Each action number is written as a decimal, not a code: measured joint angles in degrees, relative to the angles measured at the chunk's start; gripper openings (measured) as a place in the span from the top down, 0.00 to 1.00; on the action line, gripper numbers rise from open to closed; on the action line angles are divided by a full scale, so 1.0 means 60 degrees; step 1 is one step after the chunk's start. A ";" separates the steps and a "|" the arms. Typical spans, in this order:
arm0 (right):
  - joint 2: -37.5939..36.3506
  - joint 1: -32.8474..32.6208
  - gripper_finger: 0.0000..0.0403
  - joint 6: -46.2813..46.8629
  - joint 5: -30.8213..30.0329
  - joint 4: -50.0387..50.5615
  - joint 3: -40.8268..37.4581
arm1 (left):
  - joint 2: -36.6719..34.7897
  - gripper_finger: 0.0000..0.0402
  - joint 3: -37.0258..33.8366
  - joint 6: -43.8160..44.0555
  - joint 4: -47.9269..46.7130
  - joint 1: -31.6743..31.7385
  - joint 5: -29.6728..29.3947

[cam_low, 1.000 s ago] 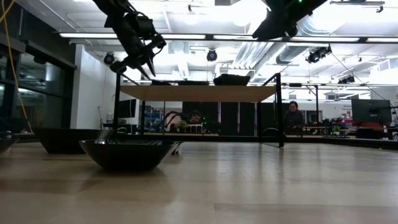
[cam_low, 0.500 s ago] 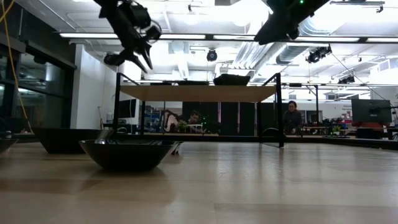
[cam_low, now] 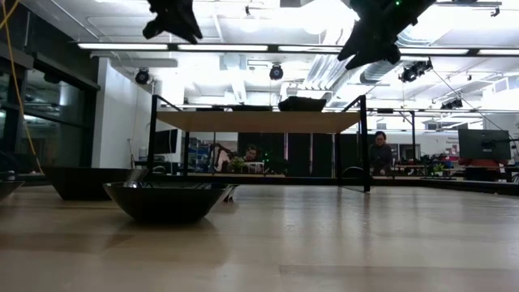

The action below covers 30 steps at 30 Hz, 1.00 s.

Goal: Pick & Place Mini shaped plates
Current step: Stack the square-shaped plate on the square-shaped plate

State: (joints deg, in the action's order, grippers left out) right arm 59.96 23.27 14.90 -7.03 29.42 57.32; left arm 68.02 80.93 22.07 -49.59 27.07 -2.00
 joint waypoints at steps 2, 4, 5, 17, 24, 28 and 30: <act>-0.0013 -0.0324 0.51 0.0256 -0.0020 -0.0026 0.0000 | -0.0437 0.79 -0.0434 -0.0118 0.0344 -0.0373 -0.0008; -0.0022 -0.0738 0.51 0.0578 -0.0294 -0.0049 0.0000 | -0.0934 0.79 -0.0910 -0.0132 0.0607 -0.0702 -0.0015; -0.0022 -0.0966 0.51 0.0802 -0.0470 -0.0054 0.0000 | -0.1175 0.79 -0.1172 -0.0122 0.0724 -0.0839 -0.0015; 0.0216 -0.4209 0.51 0.5154 -0.2729 0.0285 0.0000 | -0.4518 0.79 -0.4767 0.0612 0.3599 -0.2595 -0.0102; 0.1696 -0.5302 0.51 0.8759 -0.2749 0.0195 0.0000 | -0.5871 0.79 -0.6346 0.0651 0.4667 -0.3541 -0.0075; 0.3020 -0.5566 0.51 1.0204 -0.2485 -0.0493 0.0000 | -0.6426 0.79 -0.6771 0.0481 0.4914 -0.3978 -0.0007; 0.3736 -0.5623 0.51 1.0729 -0.2277 -0.1175 0.0000 | -0.6667 0.79 -0.6891 0.0372 0.4944 -0.4137 -0.0007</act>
State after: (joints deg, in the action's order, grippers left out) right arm 82.38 -10.46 79.27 -20.70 22.37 57.32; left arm 28.02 39.58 24.30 -19.93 2.25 -2.04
